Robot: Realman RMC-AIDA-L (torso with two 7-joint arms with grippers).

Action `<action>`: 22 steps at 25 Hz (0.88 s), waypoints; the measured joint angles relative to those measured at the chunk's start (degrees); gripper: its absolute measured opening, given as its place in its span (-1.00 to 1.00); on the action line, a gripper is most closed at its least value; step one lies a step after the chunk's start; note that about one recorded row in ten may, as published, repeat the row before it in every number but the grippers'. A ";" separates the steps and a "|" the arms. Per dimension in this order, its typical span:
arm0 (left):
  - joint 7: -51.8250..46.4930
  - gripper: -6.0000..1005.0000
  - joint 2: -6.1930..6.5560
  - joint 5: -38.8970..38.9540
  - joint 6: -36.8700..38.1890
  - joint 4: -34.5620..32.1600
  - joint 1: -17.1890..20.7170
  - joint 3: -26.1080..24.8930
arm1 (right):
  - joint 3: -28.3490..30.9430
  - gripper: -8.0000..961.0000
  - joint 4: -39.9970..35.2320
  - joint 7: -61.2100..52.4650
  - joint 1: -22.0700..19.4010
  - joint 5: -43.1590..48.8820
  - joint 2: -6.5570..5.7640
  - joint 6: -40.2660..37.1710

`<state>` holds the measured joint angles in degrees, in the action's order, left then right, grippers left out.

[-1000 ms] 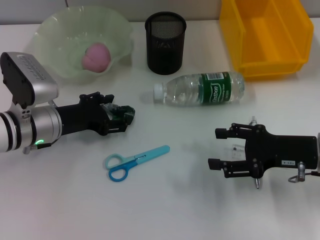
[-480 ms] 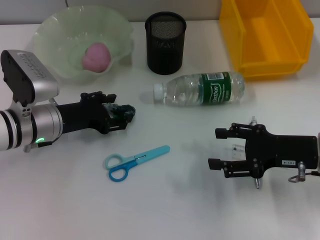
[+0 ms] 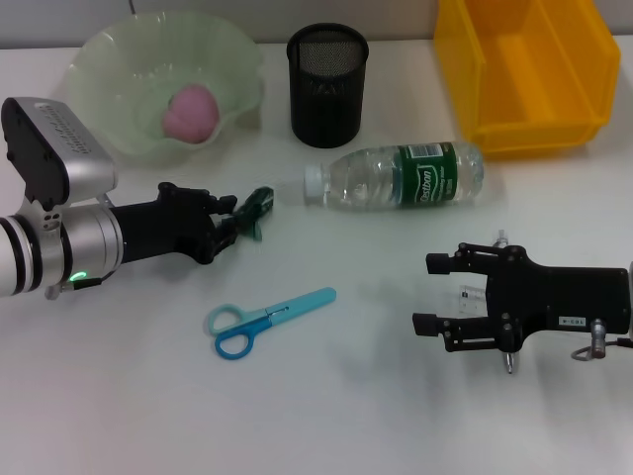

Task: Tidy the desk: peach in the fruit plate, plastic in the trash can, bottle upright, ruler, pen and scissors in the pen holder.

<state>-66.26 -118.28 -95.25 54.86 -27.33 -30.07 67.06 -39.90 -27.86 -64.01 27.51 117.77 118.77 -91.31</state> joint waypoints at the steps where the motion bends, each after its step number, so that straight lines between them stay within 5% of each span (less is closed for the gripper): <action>1: -0.02 -0.30 0.00 -0.01 -0.05 0.00 -0.03 0.00 | 0.00 0.73 0.00 -0.01 -0.03 0.00 -0.01 -0.01; 18: -0.61 -0.93 -0.02 0.20 1.08 -0.14 -0.60 -0.45 | 0.13 0.73 0.00 -0.15 -0.09 0.00 -0.03 -0.01; 22: -1.46 -0.93 0.04 0.44 4.84 -1.06 -0.46 -2.24 | 0.26 0.73 0.00 -0.15 -0.09 0.00 -0.03 -0.01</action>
<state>-67.72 -118.24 -94.81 59.69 -28.39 -30.52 64.83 -39.65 -27.86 -64.16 27.42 117.77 118.73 -91.32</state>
